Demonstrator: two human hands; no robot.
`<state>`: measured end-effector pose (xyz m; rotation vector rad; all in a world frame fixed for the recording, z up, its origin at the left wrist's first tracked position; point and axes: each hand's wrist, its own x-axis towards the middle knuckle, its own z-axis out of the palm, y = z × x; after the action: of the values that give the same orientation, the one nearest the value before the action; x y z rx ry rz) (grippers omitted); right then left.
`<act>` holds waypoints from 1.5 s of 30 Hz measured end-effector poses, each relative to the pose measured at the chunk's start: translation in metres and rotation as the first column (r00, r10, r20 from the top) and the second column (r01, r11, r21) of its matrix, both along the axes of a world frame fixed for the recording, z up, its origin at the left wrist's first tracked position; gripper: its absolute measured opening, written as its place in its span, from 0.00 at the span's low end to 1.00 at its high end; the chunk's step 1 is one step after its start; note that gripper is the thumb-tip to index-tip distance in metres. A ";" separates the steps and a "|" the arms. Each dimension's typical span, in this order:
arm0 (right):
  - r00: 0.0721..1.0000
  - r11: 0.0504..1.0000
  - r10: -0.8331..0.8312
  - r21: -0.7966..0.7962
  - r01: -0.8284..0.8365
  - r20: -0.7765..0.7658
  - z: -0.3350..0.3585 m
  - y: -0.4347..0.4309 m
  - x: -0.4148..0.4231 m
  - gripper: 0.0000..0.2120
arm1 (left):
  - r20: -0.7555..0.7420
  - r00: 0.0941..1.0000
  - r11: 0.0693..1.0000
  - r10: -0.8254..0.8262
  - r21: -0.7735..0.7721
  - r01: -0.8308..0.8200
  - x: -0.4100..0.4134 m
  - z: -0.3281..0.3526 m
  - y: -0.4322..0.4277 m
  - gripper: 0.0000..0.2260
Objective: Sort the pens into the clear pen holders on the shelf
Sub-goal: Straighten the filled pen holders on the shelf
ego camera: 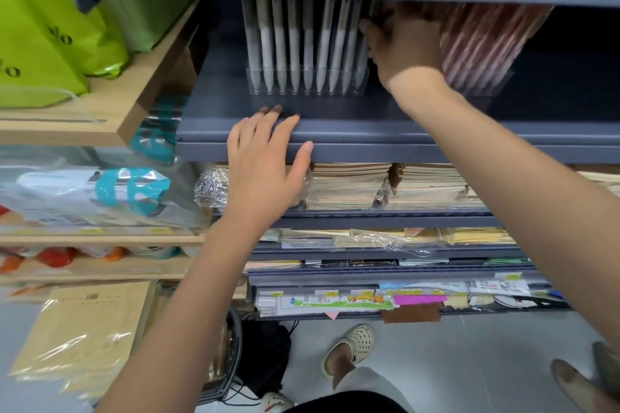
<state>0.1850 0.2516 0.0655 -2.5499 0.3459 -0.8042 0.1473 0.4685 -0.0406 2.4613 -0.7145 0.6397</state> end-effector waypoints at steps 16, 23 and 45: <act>0.965 0.961 -0.015 0.272 -0.059 0.262 -0.044 0.005 -0.006 0.12 | -0.279 0.956 0.703 -0.087 -0.697 -0.140 0.083 0.058 0.004 0.14; 0.975 0.971 0.018 0.228 -0.070 0.223 -0.055 0.001 -0.002 0.12 | -0.254 0.967 0.787 -0.002 -0.598 -0.155 0.094 0.056 0.003 0.09; 0.953 0.949 0.061 0.278 -0.148 0.298 -0.068 -0.008 0.003 0.13 | -0.168 0.986 0.613 -0.019 -0.781 -0.121 0.091 0.047 0.001 0.07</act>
<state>0.1882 0.2436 -0.0020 -2.1177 0.2153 -0.9829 0.2388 0.4696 0.0063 1.6591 -0.1963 0.5940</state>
